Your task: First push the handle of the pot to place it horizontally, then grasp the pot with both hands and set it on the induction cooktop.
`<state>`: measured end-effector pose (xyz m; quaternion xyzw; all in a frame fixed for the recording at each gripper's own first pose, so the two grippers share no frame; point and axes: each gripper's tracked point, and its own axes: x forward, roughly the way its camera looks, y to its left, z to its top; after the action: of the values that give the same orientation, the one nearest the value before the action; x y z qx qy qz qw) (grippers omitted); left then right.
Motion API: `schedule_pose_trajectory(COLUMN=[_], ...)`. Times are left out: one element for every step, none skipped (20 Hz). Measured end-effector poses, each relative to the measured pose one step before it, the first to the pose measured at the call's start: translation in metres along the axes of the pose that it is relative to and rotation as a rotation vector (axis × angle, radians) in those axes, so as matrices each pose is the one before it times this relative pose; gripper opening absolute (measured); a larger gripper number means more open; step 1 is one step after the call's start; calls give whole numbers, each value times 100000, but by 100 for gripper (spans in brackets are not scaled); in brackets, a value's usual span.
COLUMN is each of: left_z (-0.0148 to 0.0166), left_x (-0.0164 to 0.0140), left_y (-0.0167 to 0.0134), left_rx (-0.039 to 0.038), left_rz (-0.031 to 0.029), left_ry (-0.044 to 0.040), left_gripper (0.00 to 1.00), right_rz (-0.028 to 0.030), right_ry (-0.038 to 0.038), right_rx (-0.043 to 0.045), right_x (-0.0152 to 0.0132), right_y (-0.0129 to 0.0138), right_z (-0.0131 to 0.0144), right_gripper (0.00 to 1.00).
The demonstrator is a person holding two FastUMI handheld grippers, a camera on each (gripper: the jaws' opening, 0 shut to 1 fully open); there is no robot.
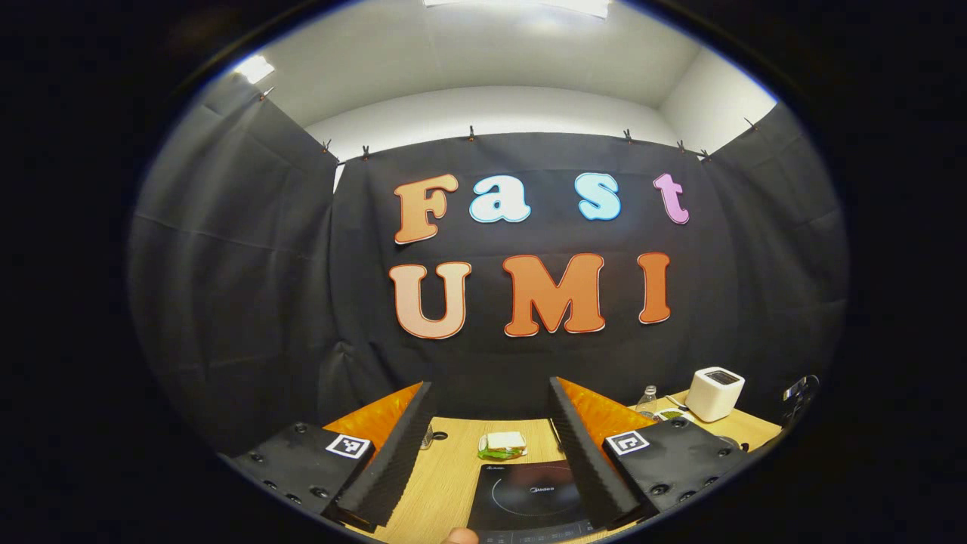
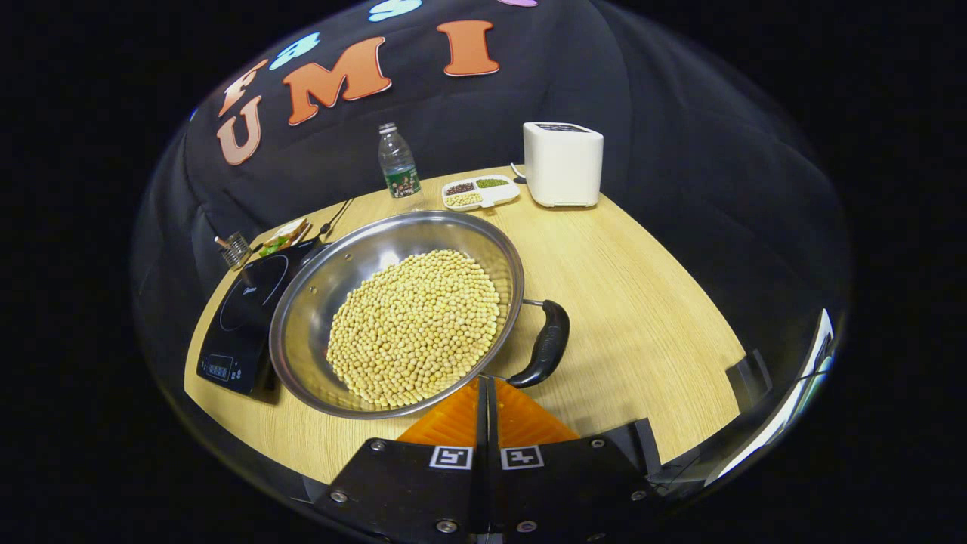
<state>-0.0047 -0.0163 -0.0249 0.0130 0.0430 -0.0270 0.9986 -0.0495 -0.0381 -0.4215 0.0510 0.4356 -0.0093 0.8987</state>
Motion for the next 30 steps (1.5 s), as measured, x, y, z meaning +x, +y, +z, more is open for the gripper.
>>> schedule_pose_trajectory(left_z=[-22, -37, 60, 1, 37, -2, 102, -19, 38, 81, -10, -80, -48, -62, -29, -33, -10, -67, -6, -129, -107, -203, -144, -204, -149, -178, -308, -202, -161, -138], left_x=[43, 38, 49, -7, 16, 56, 21, -69, 28, -8, 62, 80, 121, 62, 171, 130, 12, 37, 91, 93, 252, 218, 177, 214, 181, 234, 199, 106, 266, 182], left_y=[-44, -71, -24, -87, -108, -137, -31, -28, -115, 32, 58, -73, -119, 47, 8, 18, -6, -43, -19, -73, -103, -62, -4, -87, -128, -115, -134, -108, -175, -77], left_rx=[-33, 144, 207, 163, 67, 23, 69, 106, 146, 157, 122, 12, -11, 49, 127, 86, 17, -35, -169, -266, -304, -163, 8, 126, 102, -72, -199, -164, -109, -3], left_rz=[61, 54, 98, -47, -136, -68, 3, 34, 37, 108, 182, 111, 2, 86, 160, 155, 140, -1, -20, -34, -115, -7, 91, 58, -35, -97, -166, -187, -60, -91], left_ry=[53, 6, -87, -12, 94, 17, -26, -203, -145, -99, 37, 120, 175, 74, 94, 132, 115, 95, 102, 202, 231, 291, 347, 343, 364, 430, 442, 434, 356, 330], left_gripper=[100, 98, 98, 100, 98, 100, 94, 100, 100, 100, 100, 100, 100, 100, 100, 100, 100, 100, 100, 100, 100, 100, 98, 100, 100, 100, 100, 100, 98, 100], right_rz=[-329, -430, -444, -419, -381, -418, -453, -455, -413, -368, -354, -387, -447, -506, -573, -487, -418, -328, 29, 118, 48, 119, -6, 5, -85, -17, -26, -29, 54, 46], right_ry=[-226, -337, -343, -245, -254, -188, -230, -199, -288, -155, -270, -331, -361, -330, -295, -340, -205, -167, -149, -9, -166, -69, -89, -78, -98, -91, -146, -98, -150, -99], right_rx=[711, 445, 466, 363, 284, 245, 140, 11, 44, 33, 98, 104, 150, 54, -73, -106, -192, -39, 430, 411, 262, -83, 27, -46, -60, 101, 3, -57, -149, -69], right_x=[310, 334, 277, 244, 179, 288, 240, 312, 338, 342, 247, 298, 240, 277, 519, 365, 265, 279, 5, -6, -149, 41, -183, -36, -60, -2, 234, -7, 36, 128], right_y=[-160, -202, -224, -171, -136, -112, -136, -86, -33, -2, -126, -105, -97, -59, 13, -4, -222, -55, -248, -97, -321, -74, -276, -100, -293, -92, 145, 6, -74, 41], right_z=[180, 313, 294, 334, 261, 268, 208, 333, 186, 308, 228, 324, 210, 231, 137, 234, 111, 165, 12, 83, -172, -15, -32, 160, 7, 64, 8, 73, 38, 153], right_gripper=[0, 0, 0, 0, 0, 0, 0, 0, 0, 0, 0, 0, 0, 0, 0, 0, 0, 0, 0, 0, 0, 0, 0, 0, 0, 0, 0, 0, 0, 0])
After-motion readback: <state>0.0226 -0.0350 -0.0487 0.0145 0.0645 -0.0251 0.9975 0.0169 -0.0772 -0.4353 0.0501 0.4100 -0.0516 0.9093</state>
